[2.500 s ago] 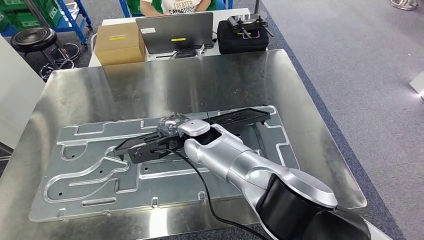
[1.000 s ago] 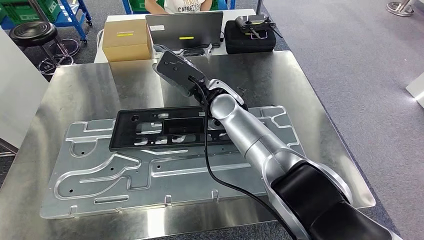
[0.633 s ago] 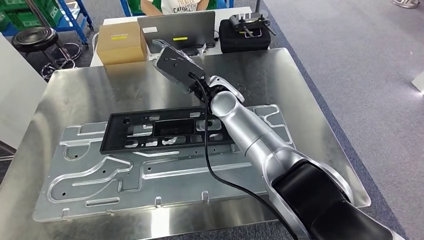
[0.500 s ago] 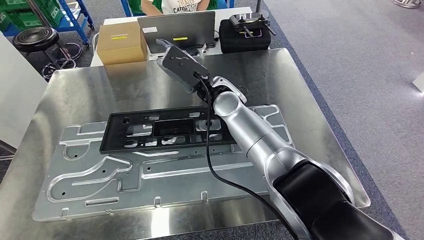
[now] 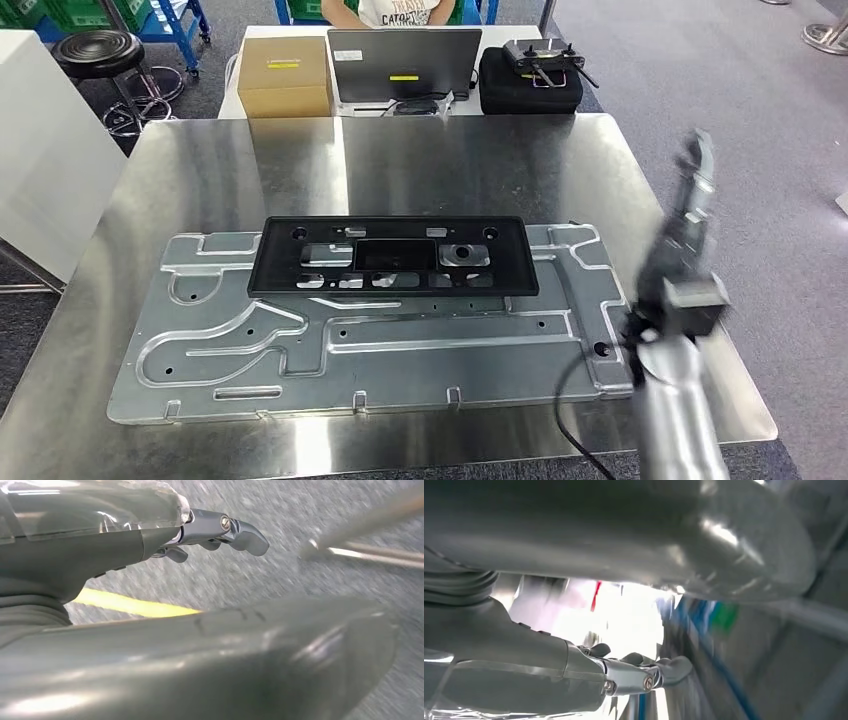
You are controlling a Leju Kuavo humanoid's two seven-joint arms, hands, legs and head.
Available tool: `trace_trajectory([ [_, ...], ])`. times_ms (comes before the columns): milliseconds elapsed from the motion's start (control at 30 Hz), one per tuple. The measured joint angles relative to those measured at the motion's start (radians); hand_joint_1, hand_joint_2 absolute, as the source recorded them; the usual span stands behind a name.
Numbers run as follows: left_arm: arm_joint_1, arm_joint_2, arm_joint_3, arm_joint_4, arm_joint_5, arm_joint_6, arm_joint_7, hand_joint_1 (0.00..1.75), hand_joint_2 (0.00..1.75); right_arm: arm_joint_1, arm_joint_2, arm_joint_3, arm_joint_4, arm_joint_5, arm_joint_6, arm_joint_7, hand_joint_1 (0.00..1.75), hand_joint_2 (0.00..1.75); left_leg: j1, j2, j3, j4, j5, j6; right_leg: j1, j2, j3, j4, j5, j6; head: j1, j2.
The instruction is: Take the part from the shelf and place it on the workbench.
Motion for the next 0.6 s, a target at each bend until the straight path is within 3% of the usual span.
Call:
trace_trajectory([
  [33, 0.005, 0.0, 0.004, 0.0, -0.003, -0.002, 0.0, 0.0, 0.0, 0.056, -0.002, -0.061, -0.069, 0.009, 0.012, -0.012, 0.0, 0.0, -0.004, 0.005, -0.005, 0.002, 0.0, 0.0, 0.001, 0.0, 0.021, -0.041, 0.022, -0.003, 0.0, 0.0],
  [100, 0.002, 0.0, 0.009, 0.0, -0.008, -0.004, 0.002, 0.0, 0.0, 0.116, -0.009, -0.137, -0.168, 0.028, 0.019, -0.013, 0.0, 0.0, -0.012, 0.018, -0.008, 0.004, 0.001, -0.001, 0.004, 0.0, 0.106, -0.182, 0.077, -0.013, 0.0, 0.0],
  [167, -0.006, -0.001, 0.009, 0.0, -0.013, -0.004, 0.008, 0.0, 0.0, 0.146, -0.019, -0.179, -0.224, 0.042, 0.021, 0.001, 0.0, 0.0, -0.016, 0.028, -0.005, 0.004, 0.002, -0.005, 0.01, 0.002, 0.159, -0.269, 0.109, -0.022, 0.0, 0.0],
  [267, -0.013, -0.002, 0.009, 0.0, -0.02, -0.001, 0.021, 0.0, 0.0, 0.199, -0.043, -0.242, -0.294, 0.048, 0.022, 0.026, 0.0, 0.0, -0.018, 0.031, -0.004, 0.003, 0.006, -0.02, 0.01, 0.001, 0.162, -0.285, 0.128, -0.035, 0.0, 0.0],
  [300, -0.012, -0.003, 0.009, 0.0, -0.022, -0.001, 0.025, 0.0, 0.0, 0.213, -0.052, -0.262, -0.311, 0.045, 0.023, 0.032, 0.0, 0.0, -0.018, 0.032, -0.01, 0.014, -0.008, -0.024, 0.007, -0.001, 0.159, -0.29, 0.137, -0.041, 0.0, 0.0],
  [367, -0.01, -0.003, 0.009, 0.0, -0.023, 0.001, 0.031, 0.0, 0.0, 0.235, -0.066, -0.292, -0.334, 0.035, 0.024, 0.038, 0.0, 0.0, -0.016, 0.036, -0.037, 0.094, -0.082, -0.034, 0.002, -0.004, 0.146, -0.298, 0.158, -0.049, 0.0, 0.0],
  [433, -0.012, -0.002, 0.009, 0.0, -0.024, 0.002, 0.033, 0.0, 0.0, 0.256, -0.077, -0.314, -0.35, 0.027, 0.026, 0.039, 0.0, 0.0, -0.014, 0.04, -0.068, 0.221, -0.177, -0.043, 0.002, -0.006, 0.124, -0.296, 0.173, -0.052, -0.001, 0.0],
  [467, -0.013, -0.002, 0.009, 0.0, -0.024, 0.002, 0.033, 0.0, 0.0, 0.263, -0.081, -0.323, -0.356, 0.026, 0.027, 0.039, 0.0, 0.0, -0.013, 0.041, -0.07, 0.263, -0.202, -0.045, 0.002, -0.007, 0.112, -0.293, 0.18, -0.051, -0.001, 0.0],
  [500, -0.014, -0.001, 0.009, 0.0, -0.024, 0.002, 0.034, 0.0, 0.0, 0.269, -0.083, -0.33, -0.361, 0.025, 0.027, 0.039, 0.0, 0.0, -0.013, 0.042, -0.055, 0.27, -0.209, -0.046, 0.002, -0.007, 0.1, -0.29, 0.187, -0.05, -0.001, 0.0],
  [533, -0.016, -0.001, 0.009, 0.0, -0.024, 0.002, 0.034, 0.0, 0.0, 0.273, -0.086, -0.336, -0.364, 0.025, 0.027, 0.039, 0.0, 0.0, -0.013, 0.043, -0.017, 0.232, -0.198, -0.046, 0.002, -0.007, 0.088, -0.286, 0.194, -0.048, -0.001, 0.0],
  [600, -0.02, -0.001, 0.009, -0.001, -0.024, 0.002, 0.036, 0.0, 0.0, 0.281, -0.091, -0.347, -0.374, 0.024, 0.027, 0.039, 0.0, 0.0, -0.014, 0.044, 0.094, 0.081, -0.162, -0.039, 0.002, -0.006, 0.069, -0.277, 0.208, -0.042, -0.001, 0.0],
])
